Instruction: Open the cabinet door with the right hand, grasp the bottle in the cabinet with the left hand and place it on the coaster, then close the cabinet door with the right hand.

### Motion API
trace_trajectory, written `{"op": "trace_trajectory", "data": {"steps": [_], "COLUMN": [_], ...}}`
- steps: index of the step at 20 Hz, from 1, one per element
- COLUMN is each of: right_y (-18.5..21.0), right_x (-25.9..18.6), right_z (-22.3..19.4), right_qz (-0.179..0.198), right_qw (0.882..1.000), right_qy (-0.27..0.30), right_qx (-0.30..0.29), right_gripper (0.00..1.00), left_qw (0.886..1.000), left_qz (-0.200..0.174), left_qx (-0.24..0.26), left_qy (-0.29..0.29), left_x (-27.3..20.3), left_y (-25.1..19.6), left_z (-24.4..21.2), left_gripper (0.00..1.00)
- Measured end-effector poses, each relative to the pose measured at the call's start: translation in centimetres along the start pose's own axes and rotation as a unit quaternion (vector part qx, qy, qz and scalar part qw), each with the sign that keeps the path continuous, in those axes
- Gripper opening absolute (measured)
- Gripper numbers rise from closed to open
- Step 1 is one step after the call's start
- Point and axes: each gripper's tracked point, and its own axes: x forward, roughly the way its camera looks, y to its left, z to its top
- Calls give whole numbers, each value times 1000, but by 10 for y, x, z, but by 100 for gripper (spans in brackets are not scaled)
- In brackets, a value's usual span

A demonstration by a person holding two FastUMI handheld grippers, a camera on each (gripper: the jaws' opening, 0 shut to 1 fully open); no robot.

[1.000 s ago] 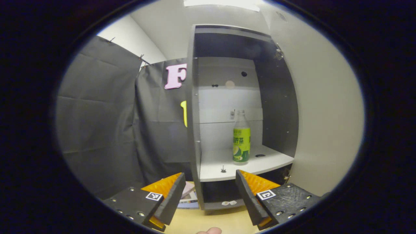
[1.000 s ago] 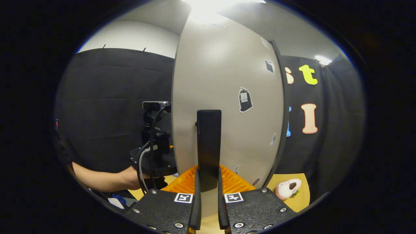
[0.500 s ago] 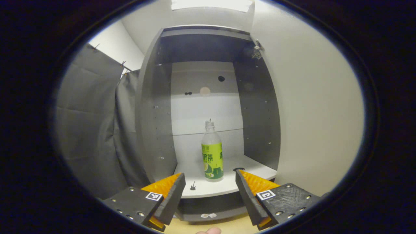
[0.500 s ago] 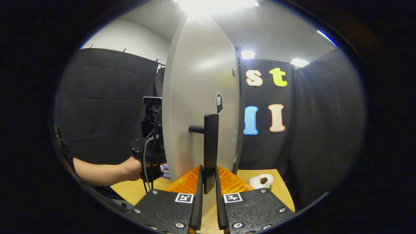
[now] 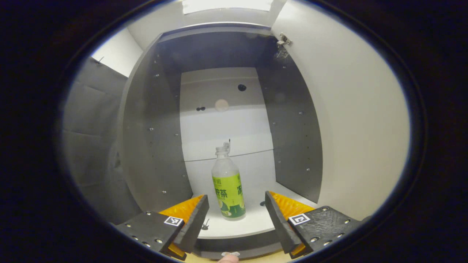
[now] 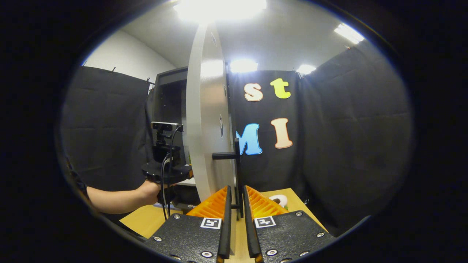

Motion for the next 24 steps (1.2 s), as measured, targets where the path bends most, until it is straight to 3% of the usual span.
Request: {"op": "trace_trajectory", "data": {"steps": [3, 4, 6, 8, 9, 11, 12, 13, 16, 17, 20, 22, 24], "right_y": [-4, -5, -16, -26, -30, -28, -31, -38, -27, -29, -56, -68, -70], "right_x": [-4, -7, -9, -12, -14, -20, -19, -17, -24, -31, -42, -40, -39], "right_z": [-2, -3, -2, -4, -3, -4, -7, -18, -81, -108, -161, -178, -190], "right_qz": [5, 3, -9, -15, -10, 28, 41, 55, 145, 156, 140, 124, 117], "right_qw": [1000, 999, 998, 996, 996, 996, 995, 993, 978, 970, 951, 947, 944], "right_qy": [3, 5, 4, 10, 11, 14, 22, 39, 141, 184, 273, 293, 303], "right_qx": [-25, -36, -65, -89, -91, -86, -91, -98, -56, -35, -30, -55, -59], "right_gripper": [27, 31, 40, 53, 63, 74, 79, 86, 89, 89, 89, 89, 89], "left_qw": [1000, 1000, 999, 999, 999, 998, 998, 997, 997, 997, 998, 998, 998], "left_qz": [9, 16, 22, 21, 28, 29, 27, 32, 39, 39, 33, 33, 39], "left_qx": [-14, -15, -18, -21, -23, -39, -45, -46, -49, -49, -35, -21, -3], "left_qy": [11, 14, 20, 26, 29, 37, 40, 44, 43, 44, 41, 39, 45], "left_x": [21, 26, 37, 49, 55, 68, 74, 80, 95, 99, 113, 117, 120], "left_y": [4, 6, 10, 14, 18, 21, 22, 25, 28, 29, 24, 23, 24], "left_z": [-10, -13, -20, -27, -29, -33, -37, -41, -44, -45, -45, -45, -49], "left_gripper": [92, 85, 92, 89, 88, 84, 93, 89, 89, 84, 88, 85, 75]}}
